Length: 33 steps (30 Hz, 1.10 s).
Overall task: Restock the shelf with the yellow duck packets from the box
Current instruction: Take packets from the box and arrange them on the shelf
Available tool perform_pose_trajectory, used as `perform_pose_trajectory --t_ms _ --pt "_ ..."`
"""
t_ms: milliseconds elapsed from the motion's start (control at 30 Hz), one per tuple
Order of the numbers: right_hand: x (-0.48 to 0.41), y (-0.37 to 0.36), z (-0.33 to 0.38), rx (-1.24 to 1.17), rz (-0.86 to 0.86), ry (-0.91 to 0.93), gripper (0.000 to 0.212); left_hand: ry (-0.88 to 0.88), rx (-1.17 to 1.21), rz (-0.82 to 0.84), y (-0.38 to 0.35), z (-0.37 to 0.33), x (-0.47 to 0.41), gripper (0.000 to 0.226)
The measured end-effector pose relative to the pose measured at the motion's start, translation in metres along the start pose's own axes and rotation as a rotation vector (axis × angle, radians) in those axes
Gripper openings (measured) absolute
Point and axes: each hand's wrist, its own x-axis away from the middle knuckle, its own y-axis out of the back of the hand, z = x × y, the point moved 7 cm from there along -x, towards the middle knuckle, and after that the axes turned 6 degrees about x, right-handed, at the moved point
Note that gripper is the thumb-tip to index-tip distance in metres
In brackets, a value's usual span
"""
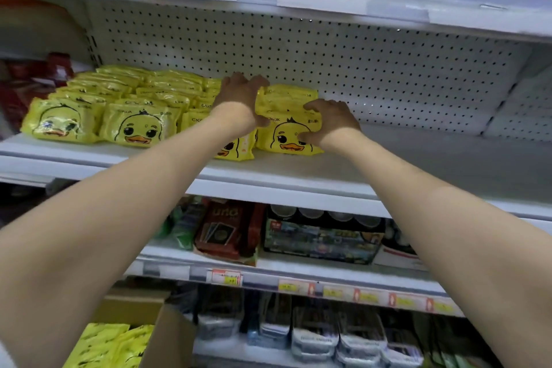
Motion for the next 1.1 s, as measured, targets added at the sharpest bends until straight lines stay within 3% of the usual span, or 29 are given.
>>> perform_pose_trajectory --t_ms 267,733,1100 --pt "0.065 -0.011 0.068 -0.017 0.052 0.174 0.072 0.152 -0.057 -0.022 0.041 0.042 0.104 0.075" --pt "0.174 -0.126 0.192 -0.177 0.289 0.433 0.072 0.584 -0.292 0.260 0.072 0.174 0.306 0.086" --pt "0.199 -0.234 0.275 -0.119 0.499 0.474 0.068 0.687 -0.234 0.381 0.064 0.294 0.385 0.080"
